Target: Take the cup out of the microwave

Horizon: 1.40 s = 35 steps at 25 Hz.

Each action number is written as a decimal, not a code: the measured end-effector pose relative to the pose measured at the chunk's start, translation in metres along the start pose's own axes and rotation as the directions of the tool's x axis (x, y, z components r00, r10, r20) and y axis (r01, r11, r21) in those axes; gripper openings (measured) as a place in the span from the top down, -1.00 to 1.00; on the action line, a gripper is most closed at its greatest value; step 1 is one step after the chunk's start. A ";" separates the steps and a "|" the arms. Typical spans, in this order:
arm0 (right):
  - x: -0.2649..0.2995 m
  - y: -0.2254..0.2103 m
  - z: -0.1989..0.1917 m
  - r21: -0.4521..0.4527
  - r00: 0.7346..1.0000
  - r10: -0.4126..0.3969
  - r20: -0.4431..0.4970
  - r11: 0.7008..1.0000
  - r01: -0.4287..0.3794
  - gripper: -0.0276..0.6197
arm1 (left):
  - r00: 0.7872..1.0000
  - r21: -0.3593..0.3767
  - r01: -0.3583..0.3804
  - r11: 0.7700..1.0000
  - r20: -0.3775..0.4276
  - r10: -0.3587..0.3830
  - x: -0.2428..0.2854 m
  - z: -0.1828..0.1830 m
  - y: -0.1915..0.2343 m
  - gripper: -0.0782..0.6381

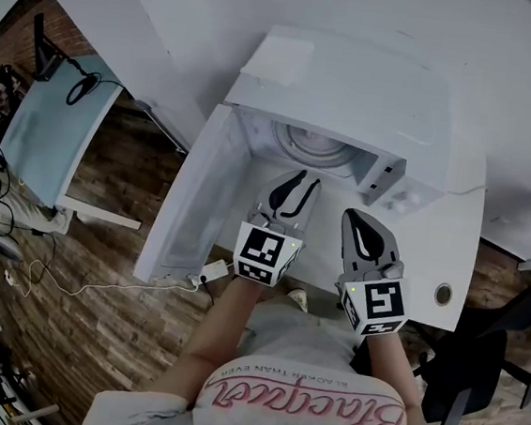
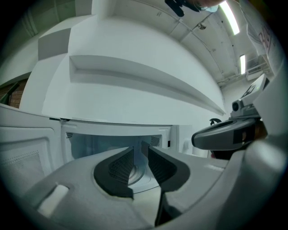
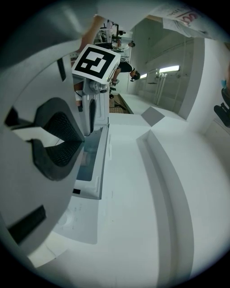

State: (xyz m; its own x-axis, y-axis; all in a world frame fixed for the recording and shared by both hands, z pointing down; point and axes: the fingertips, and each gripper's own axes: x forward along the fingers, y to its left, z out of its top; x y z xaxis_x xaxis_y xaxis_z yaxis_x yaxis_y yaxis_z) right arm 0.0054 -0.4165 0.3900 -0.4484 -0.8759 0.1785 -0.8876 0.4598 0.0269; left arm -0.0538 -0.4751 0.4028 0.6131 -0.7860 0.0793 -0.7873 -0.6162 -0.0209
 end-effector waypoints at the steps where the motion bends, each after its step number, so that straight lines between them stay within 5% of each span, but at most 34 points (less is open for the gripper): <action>1: 0.003 -0.001 -0.001 -0.003 1.000 0.005 -0.002 1.000 -0.005 0.89 | 1.000 0.001 -0.008 1.000 -0.001 0.008 0.003 -0.002 0.003 0.52; 13: 0.039 -0.013 -0.014 -0.004 0.999 0.049 -0.023 0.999 -0.049 0.89 | 0.996 -0.043 -0.083 0.996 -0.040 0.081 0.049 -0.036 0.044 0.51; 35: 0.062 -0.032 -0.042 0.030 0.996 0.056 -0.074 0.998 -0.054 0.89 | 0.985 -0.005 -0.144 0.990 -0.099 0.143 0.120 -0.067 0.093 0.51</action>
State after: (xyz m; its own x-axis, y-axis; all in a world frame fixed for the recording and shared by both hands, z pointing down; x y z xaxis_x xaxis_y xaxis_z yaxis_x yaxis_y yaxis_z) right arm 0.0101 -0.4794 0.4415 -0.4884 -0.8354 0.2521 -0.8648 0.5019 -0.0122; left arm -0.0582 -0.6233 0.4768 0.4850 -0.8570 0.1741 -0.8676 -0.4966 -0.0275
